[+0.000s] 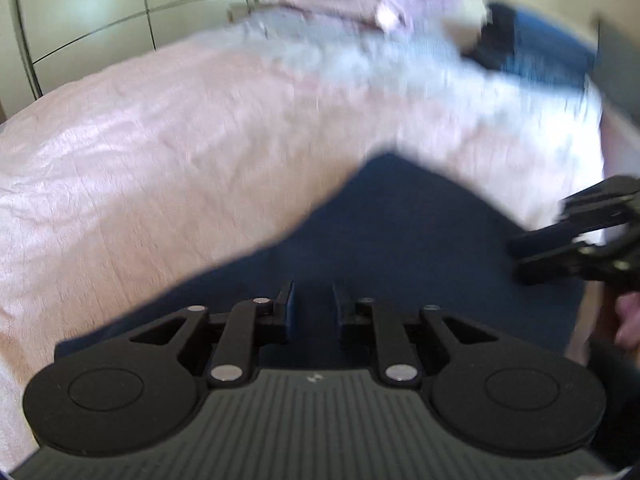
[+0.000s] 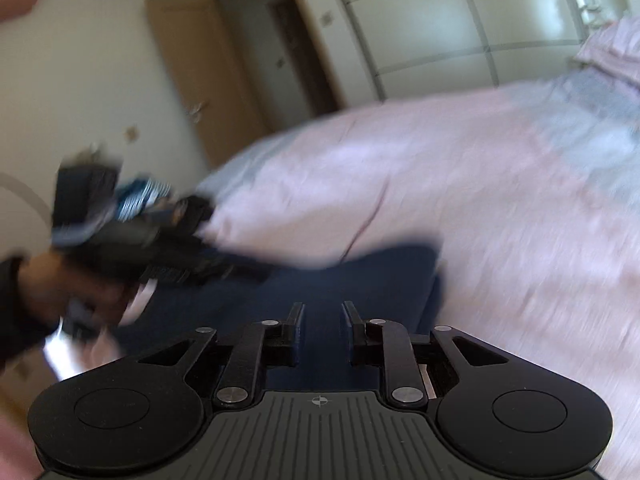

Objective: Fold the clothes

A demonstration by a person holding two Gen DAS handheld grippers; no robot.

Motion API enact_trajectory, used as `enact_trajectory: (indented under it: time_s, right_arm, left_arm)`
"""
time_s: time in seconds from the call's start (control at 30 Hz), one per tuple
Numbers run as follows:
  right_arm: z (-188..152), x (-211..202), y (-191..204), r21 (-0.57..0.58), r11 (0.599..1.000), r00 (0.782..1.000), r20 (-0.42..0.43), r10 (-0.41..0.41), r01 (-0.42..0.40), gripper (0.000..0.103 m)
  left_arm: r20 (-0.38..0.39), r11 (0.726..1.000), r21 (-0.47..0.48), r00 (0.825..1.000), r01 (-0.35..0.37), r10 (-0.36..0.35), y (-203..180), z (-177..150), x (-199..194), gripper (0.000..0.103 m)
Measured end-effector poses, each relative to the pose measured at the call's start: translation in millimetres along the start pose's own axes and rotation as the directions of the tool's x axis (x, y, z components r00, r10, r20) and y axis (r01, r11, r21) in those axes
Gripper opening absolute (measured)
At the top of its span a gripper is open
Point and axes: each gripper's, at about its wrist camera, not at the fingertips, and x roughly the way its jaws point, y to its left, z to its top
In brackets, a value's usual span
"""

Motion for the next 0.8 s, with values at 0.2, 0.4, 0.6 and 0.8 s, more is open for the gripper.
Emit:
enact_trajectory:
  time_s: [0.2,0.4,0.6,0.8]
  right_arm:
    - [-40,-20,9,0.047,0.999,1.000,0.026,-0.015,0.013,0.023]
    - [-52,-31,18,0.042,0.999,0.998,0.048,-0.031,0.029,0.023]
    - [-60,-30,18,0.021,0.999,0.998,0.044,-0.046,0.046,0.023]
    - [-69,-29,14,0.024,0.999,0.997,0.066,-0.050,0.049,0.023]
  left_arm:
    - [0.012,1.000,0.016,1.000,-0.005,0.005,-8,22,-4,0.015]
    - [0.023,0.984,0.113,0.990,0.136,-0.140,-51,65,26,0.016]
    - [-0.073,0.975,0.197,0.993,0.106,-0.093,-67,77,94,0.015]
    - [-0.066,0.977,0.174,0.992,0.121,-0.111,-58,77,112,0.014]
